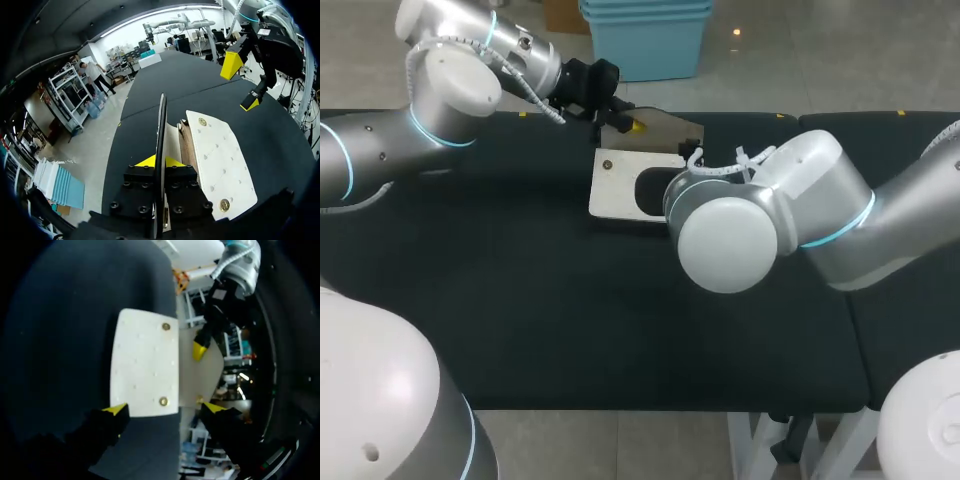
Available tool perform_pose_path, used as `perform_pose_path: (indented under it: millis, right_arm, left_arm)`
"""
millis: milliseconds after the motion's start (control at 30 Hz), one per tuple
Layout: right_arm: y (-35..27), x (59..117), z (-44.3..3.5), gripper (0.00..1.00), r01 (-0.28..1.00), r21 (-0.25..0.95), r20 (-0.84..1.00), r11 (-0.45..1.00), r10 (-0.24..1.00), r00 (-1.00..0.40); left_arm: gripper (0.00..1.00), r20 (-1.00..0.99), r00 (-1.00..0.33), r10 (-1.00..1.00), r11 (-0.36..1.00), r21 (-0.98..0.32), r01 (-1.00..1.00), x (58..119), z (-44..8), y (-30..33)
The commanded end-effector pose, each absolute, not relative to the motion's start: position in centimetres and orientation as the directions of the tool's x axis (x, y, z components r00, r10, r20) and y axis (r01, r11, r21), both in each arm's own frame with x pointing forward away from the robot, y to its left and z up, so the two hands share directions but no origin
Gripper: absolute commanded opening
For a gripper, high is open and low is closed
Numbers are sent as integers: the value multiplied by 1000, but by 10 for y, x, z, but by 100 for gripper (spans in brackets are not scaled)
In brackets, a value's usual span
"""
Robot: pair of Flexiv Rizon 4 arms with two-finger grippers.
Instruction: Pick up the bag, open it, inspect its contents, close it, and place it on the opposite side
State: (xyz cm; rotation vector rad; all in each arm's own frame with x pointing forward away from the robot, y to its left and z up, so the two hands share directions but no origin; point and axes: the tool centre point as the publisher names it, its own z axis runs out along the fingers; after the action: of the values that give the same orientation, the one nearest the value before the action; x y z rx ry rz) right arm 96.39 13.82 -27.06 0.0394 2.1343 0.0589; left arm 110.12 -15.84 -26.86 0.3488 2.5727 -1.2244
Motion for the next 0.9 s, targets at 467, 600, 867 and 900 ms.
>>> perform_pose_path:
  millis: [467, 600, 867, 900]
  right_arm:
    - [132, 999, -228, 0, 24, 23, -872, 999, 32, -489]
    - [137, 1012, -225, 0, 21, 16, -875, 1000, 25, -483]
    - [146, 1032, -236, 0, 5, -39, -842, 999, -30, -538]
    - [147, 1034, -238, 0, 4, -41, -836, 999, -33, -548]
  left_arm:
    - [0, -322, -944, 73, 627, -722, 295, 1083, -249, -149]
    - [0, -325, -944, 62, 625, -725, 290, 1075, -238, -147]
    - [0, -337, -940, 49, 623, -726, 293, 1067, -226, -143]
    - [0, -338, -940, 50, 623, -725, 294, 1067, -225, -142]
